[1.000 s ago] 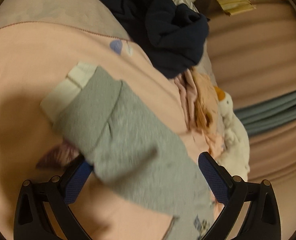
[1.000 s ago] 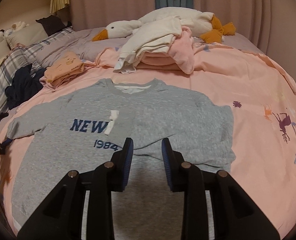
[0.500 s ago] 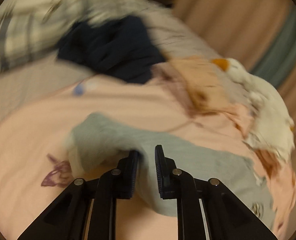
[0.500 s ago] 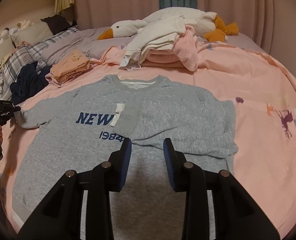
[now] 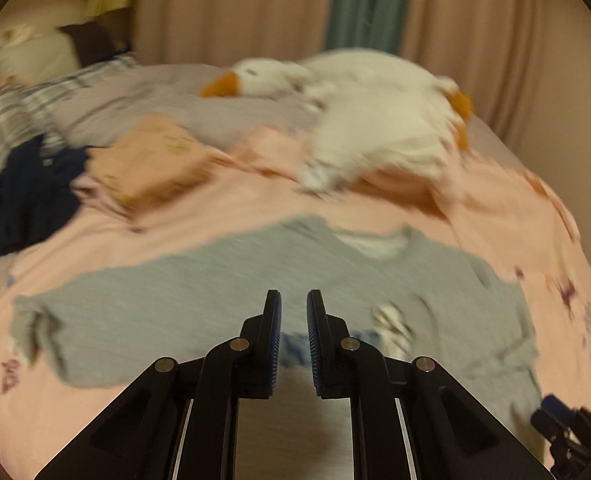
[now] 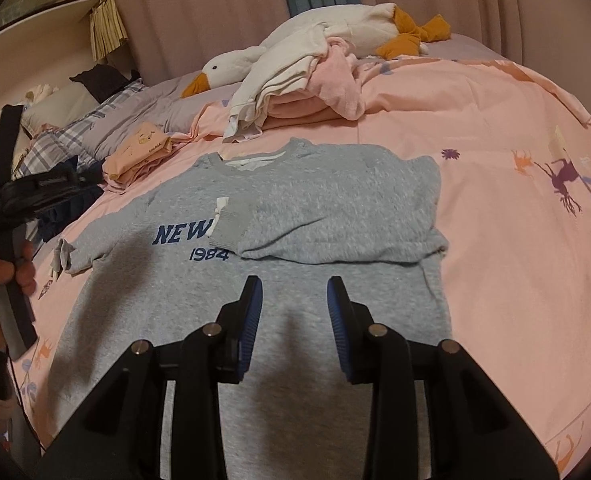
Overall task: Fold small clothes
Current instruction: 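Grasp the other sleeve cuff with the left gripper, then lift the sleeve with the left gripper and lay it across the chest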
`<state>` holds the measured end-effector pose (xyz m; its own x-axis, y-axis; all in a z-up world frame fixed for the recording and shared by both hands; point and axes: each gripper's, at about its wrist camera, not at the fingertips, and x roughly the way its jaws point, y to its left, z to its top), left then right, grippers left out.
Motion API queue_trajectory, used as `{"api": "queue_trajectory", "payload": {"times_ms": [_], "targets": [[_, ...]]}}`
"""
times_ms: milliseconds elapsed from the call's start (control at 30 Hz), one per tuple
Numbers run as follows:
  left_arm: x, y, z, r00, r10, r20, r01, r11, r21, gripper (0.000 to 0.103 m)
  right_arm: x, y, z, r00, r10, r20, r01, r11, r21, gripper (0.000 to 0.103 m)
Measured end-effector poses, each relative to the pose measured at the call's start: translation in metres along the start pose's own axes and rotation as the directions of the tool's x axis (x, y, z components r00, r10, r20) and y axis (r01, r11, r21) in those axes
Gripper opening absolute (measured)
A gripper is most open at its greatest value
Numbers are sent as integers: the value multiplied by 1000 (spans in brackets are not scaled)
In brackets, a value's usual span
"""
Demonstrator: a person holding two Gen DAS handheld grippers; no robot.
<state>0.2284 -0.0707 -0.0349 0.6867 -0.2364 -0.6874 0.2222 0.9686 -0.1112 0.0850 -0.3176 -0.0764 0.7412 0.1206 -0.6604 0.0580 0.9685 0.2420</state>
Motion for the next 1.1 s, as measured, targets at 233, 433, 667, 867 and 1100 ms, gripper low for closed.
{"api": "queue_trajectory", "payload": {"times_ms": [233, 433, 667, 867, 1100], "targets": [[13, 21, -11, 994, -89, -68, 76, 981, -176, 49, 2, -20, -10, 999, 16, -39, -14, 998, 54, 39], [-16, 159, -31, 999, -41, 19, 44, 845, -533, 67, 8, -17, -11, 998, 19, -60, -16, 999, 45, 42], [-28, 272, -74, 995, -41, 95, 101, 590, -801, 67, 20, 1, -11, 996, 42, -83, -39, 999, 37, 43], [-11, 307, -97, 978, -87, 192, 210, 365, -907, 67, 27, 17, -10, 994, 39, -99, -40, 999, -11, 43], [-7, 336, -110, 971, 37, 238, 226, 204, -953, 67, 32, 20, -7, 994, 28, -110, -31, 999, -30, 43]]}}
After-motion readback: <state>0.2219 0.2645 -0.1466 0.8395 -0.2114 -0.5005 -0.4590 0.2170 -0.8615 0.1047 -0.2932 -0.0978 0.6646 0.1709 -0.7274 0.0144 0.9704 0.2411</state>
